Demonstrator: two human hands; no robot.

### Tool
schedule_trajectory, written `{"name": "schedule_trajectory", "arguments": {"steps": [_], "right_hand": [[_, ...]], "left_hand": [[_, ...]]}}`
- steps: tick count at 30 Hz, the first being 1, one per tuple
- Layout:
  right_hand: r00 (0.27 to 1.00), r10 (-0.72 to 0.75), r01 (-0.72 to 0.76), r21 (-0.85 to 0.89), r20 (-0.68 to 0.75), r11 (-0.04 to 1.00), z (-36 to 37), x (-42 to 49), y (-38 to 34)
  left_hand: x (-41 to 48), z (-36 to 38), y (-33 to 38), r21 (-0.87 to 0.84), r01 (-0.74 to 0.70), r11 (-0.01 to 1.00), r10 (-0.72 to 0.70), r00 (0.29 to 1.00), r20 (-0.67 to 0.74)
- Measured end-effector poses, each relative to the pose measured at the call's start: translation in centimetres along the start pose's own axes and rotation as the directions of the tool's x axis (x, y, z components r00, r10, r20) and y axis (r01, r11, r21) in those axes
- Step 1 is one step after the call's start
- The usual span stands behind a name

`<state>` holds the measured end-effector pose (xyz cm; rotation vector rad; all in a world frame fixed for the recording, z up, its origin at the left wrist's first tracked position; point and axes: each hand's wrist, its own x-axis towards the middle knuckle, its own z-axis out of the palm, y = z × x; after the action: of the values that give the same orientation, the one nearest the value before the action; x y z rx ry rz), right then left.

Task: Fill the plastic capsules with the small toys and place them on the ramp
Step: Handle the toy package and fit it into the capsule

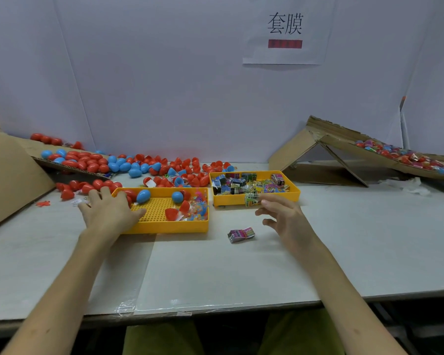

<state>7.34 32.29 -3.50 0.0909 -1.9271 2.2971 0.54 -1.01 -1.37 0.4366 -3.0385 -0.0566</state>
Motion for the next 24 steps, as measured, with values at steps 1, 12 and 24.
{"name": "schedule_trajectory", "arguments": {"steps": [1, 12, 24], "right_hand": [[1.0, 0.001, -0.001, 0.0, -0.001, 1.0, 0.0, 0.0, 0.0], [1.0, 0.007, -0.007, 0.002, 0.022, 1.0, 0.0, 0.0, 0.1], [0.999, 0.037, -0.036, -0.031, 0.02, 0.999, 0.1, -0.1, 0.1]], "left_hand": [[0.0, 0.1, 0.2, -0.003, -0.007, 1.0, 0.007, 1.0, -0.001], [1.2, -0.6, 0.2, -0.158, -0.103, 0.982, 0.127, 0.98, 0.151], [-1.4, 1.8, 7.7, -0.477, -0.285, 0.831, 0.242, 0.959, -0.15]]}}
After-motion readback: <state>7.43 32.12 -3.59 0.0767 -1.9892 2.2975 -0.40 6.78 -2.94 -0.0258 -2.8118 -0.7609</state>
